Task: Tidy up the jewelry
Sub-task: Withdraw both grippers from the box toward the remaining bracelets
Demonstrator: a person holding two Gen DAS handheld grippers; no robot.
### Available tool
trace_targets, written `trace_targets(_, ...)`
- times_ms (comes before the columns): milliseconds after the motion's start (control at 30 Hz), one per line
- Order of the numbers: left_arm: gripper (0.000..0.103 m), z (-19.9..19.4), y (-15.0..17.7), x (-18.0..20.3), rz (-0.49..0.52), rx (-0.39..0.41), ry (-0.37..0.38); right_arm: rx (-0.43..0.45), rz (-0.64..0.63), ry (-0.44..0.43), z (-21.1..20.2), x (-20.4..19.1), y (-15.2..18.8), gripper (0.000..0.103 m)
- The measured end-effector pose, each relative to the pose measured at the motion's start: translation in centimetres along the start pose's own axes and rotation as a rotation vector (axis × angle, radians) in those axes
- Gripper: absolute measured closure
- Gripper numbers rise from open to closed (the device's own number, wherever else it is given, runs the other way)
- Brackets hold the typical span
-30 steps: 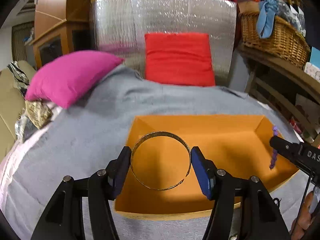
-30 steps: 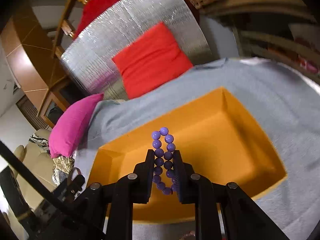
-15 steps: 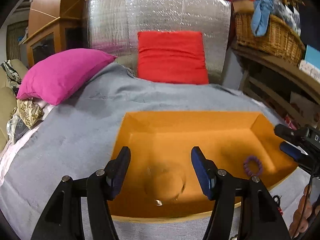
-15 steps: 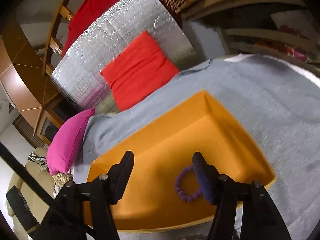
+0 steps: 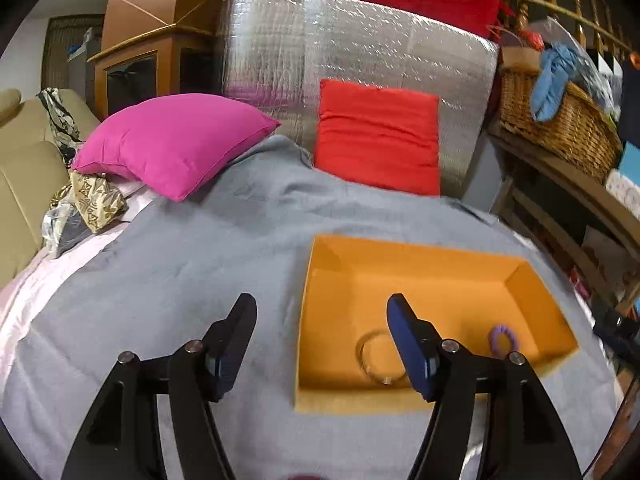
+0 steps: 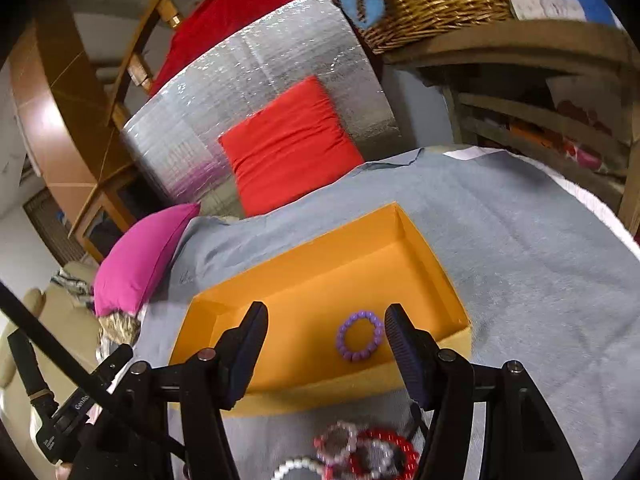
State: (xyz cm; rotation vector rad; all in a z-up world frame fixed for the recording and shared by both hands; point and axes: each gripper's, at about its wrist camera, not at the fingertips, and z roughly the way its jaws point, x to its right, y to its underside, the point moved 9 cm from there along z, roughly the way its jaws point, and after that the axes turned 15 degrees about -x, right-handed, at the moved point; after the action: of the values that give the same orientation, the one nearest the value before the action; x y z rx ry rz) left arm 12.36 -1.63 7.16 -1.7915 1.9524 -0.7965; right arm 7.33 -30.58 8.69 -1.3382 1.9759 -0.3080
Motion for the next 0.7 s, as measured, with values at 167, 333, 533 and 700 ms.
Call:
trace_targets(167, 0.032, -1.0, 4.3, 0.4, 0.079, -0.057, -0.006, -0.044, -0.023, 0.002, -1.7, 0.7, 2.1, 0.039)
trace_targets(333, 0.032, -1.0, 7.7, 0.5, 0.087, -0.141, 0.024, -0.118, 0.047, 0.007, -2.6, 3.9, 5.2, 0.042)
trace_targets(533, 0.032, -1.3, 11.2, 2.9, 0.118, -0.2, 0.072, -0.239, 0.149, -0.03, -1.0, 6.3, 7.8, 0.061)
trace_targets(700, 0.032, -0.4, 13.4, 7.0, 0.232, -0.242, 0.095, -0.346, 0.147, -0.024, 2.1, 6.2, 9.4, 0.07)
